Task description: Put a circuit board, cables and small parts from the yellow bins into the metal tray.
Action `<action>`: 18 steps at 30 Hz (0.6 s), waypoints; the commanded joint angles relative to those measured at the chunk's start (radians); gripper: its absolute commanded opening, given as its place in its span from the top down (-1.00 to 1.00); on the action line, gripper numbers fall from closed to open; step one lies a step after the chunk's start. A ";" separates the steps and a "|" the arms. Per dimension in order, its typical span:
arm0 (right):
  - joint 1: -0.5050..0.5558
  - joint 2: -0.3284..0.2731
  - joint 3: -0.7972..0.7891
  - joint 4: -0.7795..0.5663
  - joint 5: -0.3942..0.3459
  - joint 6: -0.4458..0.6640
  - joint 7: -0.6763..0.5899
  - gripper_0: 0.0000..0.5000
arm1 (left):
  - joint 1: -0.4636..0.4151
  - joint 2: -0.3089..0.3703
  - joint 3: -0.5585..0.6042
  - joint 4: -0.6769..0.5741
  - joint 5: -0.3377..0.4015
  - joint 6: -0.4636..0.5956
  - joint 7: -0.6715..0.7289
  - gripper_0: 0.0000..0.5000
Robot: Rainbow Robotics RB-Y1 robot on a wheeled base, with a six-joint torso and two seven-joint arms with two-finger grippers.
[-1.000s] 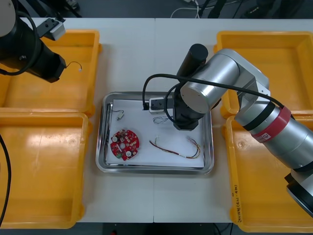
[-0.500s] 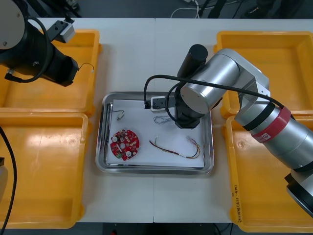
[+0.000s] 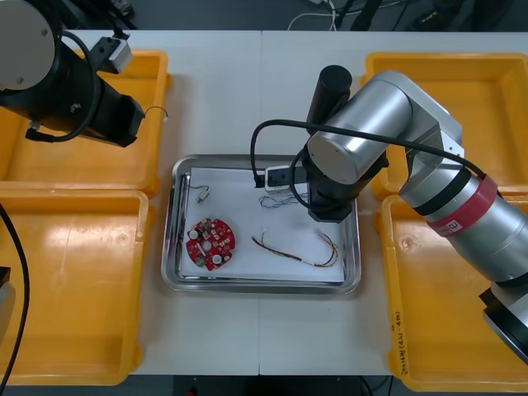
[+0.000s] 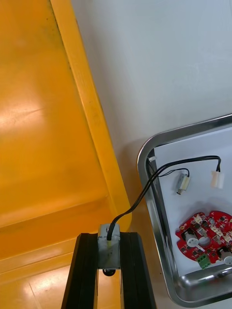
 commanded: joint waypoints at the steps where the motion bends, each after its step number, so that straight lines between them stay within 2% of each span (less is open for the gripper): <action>1: -0.068 0.012 -0.102 -0.046 -0.040 0.096 -0.051 -1.00 | 0.008 -0.021 -0.029 -0.044 -0.008 0.007 0.053 1.00; 5: -0.101 0.013 -0.177 -0.046 -0.061 0.209 -0.070 -1.00 | 0.006 -0.032 -0.063 -0.048 -0.032 0.007 0.072 1.00; 12: -0.142 -0.016 -0.307 -0.046 -0.060 0.215 -0.100 -1.00 | 0.006 -0.049 -0.117 -0.059 -0.045 0.007 0.147 1.00; 17: -0.156 -0.060 -0.384 -0.052 -0.070 0.215 -0.113 -1.00 | 0.006 -0.058 -0.166 -0.064 -0.046 0.007 0.213 1.00; 18: -0.156 -0.091 -0.407 -0.063 -0.090 0.215 -0.117 -1.00 | 0.006 -0.062 -0.189 -0.065 -0.049 0.007 0.237 1.00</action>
